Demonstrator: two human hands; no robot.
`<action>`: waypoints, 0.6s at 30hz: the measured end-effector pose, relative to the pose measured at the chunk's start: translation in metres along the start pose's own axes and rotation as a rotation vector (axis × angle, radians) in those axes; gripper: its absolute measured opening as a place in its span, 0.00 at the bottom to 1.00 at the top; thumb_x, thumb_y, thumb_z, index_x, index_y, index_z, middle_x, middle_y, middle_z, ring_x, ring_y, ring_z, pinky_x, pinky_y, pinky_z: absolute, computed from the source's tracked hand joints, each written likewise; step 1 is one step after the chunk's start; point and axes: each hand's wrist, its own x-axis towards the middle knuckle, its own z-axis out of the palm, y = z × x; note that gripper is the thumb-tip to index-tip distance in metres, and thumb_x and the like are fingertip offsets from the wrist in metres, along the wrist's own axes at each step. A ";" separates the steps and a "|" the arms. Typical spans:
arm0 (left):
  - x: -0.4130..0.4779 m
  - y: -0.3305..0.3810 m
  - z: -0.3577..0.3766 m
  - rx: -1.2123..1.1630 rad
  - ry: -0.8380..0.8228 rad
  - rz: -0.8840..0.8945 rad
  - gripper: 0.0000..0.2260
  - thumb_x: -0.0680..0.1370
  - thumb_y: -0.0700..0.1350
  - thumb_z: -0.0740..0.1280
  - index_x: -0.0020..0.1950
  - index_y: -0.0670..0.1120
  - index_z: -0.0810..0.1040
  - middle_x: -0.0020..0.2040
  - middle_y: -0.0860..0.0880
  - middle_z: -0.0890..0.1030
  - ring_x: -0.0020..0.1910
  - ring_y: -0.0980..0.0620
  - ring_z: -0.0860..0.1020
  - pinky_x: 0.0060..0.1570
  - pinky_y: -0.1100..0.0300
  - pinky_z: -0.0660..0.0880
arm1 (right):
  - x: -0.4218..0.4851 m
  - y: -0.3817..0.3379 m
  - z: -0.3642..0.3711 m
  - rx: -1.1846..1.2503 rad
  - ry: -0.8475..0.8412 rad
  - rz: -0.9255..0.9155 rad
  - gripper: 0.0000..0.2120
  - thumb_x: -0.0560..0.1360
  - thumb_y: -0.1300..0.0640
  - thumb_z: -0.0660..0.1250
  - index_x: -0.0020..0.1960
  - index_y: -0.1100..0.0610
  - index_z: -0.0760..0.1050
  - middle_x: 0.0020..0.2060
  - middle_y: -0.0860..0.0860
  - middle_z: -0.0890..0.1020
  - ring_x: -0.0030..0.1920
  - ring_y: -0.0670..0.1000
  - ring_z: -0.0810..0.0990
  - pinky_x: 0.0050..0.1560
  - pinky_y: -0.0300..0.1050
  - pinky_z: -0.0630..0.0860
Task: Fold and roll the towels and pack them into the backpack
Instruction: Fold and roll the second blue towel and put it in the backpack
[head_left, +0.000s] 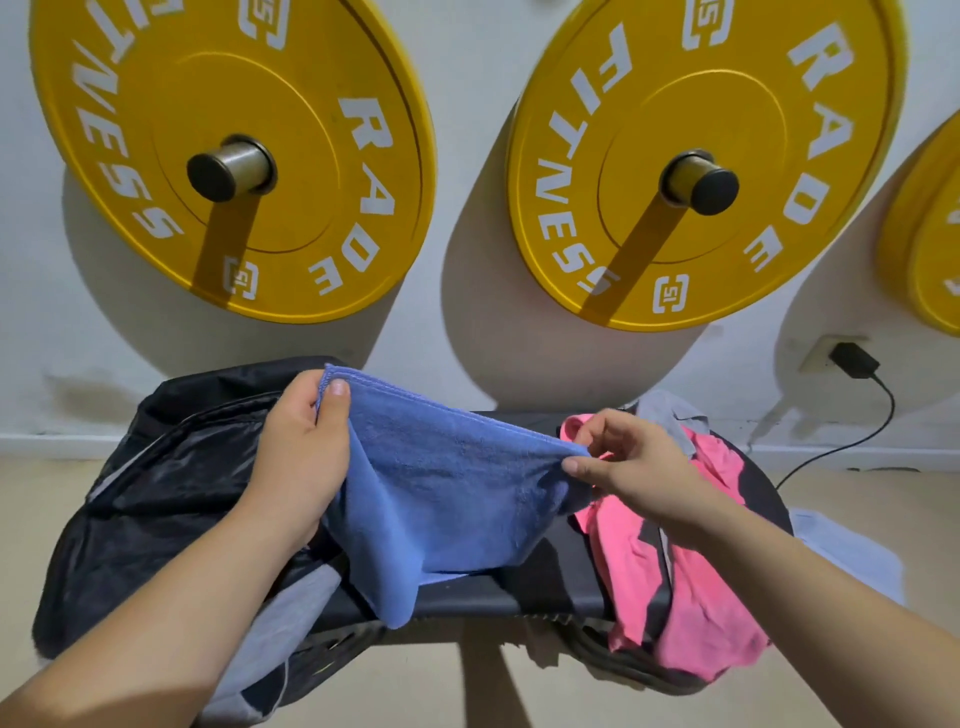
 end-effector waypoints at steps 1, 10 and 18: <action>0.001 -0.002 0.000 -0.007 0.000 -0.016 0.11 0.85 0.50 0.58 0.49 0.47 0.77 0.49 0.37 0.81 0.51 0.36 0.80 0.56 0.37 0.77 | -0.001 -0.007 -0.002 0.008 0.022 -0.030 0.11 0.73 0.68 0.75 0.39 0.56 0.77 0.34 0.59 0.81 0.32 0.53 0.76 0.34 0.48 0.75; 0.000 0.001 0.000 0.005 -0.037 -0.054 0.11 0.85 0.47 0.59 0.51 0.50 0.80 0.48 0.44 0.84 0.53 0.40 0.81 0.57 0.42 0.78 | -0.011 -0.027 -0.018 -0.630 -0.104 -0.096 0.00 0.68 0.57 0.70 0.39 0.53 0.80 0.35 0.47 0.82 0.35 0.49 0.81 0.37 0.42 0.78; -0.002 0.002 -0.005 0.054 -0.001 0.001 0.12 0.85 0.47 0.58 0.48 0.45 0.77 0.41 0.40 0.78 0.39 0.45 0.73 0.40 0.51 0.71 | -0.023 -0.030 -0.025 -0.496 -0.139 -0.083 0.08 0.67 0.62 0.70 0.33 0.57 0.72 0.30 0.56 0.79 0.31 0.50 0.75 0.35 0.50 0.76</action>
